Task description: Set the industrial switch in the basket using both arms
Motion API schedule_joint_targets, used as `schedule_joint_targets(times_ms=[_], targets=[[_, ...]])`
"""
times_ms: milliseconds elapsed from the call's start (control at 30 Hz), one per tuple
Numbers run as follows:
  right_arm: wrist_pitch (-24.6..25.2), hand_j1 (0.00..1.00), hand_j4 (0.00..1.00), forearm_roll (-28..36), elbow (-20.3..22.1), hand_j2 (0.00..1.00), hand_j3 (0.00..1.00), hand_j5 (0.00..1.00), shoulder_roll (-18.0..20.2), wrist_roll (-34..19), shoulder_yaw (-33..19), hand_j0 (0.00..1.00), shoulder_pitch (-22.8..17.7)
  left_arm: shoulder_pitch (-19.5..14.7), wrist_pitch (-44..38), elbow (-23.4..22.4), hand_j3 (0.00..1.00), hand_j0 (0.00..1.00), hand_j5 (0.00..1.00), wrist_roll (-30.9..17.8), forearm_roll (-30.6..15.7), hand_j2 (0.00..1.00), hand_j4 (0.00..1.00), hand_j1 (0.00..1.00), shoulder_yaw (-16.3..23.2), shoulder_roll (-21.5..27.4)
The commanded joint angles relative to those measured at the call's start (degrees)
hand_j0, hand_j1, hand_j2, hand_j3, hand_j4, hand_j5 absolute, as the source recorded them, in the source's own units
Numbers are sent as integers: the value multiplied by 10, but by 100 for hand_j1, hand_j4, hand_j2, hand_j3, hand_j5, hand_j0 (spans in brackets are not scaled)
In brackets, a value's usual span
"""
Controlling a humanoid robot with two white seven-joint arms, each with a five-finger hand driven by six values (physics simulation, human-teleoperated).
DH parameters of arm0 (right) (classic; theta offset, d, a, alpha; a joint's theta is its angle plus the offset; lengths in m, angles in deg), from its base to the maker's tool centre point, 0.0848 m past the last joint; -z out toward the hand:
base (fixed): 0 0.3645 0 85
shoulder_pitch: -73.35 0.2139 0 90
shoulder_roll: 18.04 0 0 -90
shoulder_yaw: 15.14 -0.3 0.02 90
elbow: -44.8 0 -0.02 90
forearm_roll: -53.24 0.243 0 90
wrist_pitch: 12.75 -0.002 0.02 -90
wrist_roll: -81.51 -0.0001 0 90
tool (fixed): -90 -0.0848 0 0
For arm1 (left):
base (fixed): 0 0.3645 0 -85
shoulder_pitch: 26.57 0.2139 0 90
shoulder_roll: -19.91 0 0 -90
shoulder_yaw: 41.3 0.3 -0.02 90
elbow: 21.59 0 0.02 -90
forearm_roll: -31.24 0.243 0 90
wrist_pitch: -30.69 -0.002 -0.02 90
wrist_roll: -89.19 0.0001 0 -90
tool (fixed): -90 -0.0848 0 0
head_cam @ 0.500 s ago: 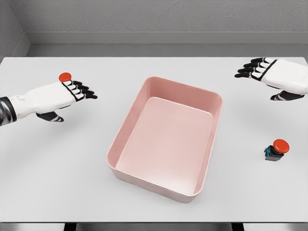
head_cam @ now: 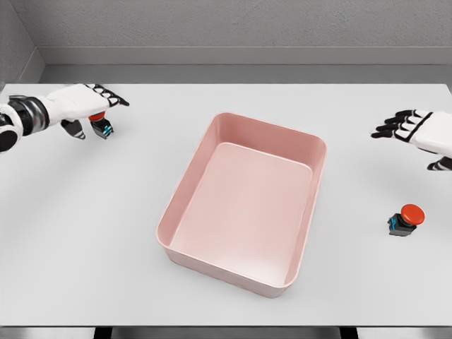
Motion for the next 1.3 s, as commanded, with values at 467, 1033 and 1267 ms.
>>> schedule_joint_targets(times_ms=[467,1033,1267], targets=[[0,100,100,-68,35,100,100,100,34,-11,4,100,-54,-1,-21,-50,89,89,89,-2,40,89,89,89,7,-36],[0,100,100,-75,105,100,100,100,79,-19,19,100,-97,-9,-33,-55,76,76,76,1,50,76,76,76,2,-37],[0,100,100,-78,105,100,100,100,78,-18,18,100,-98,-9,-32,-55,73,73,73,1,50,73,73,73,4,-37]])
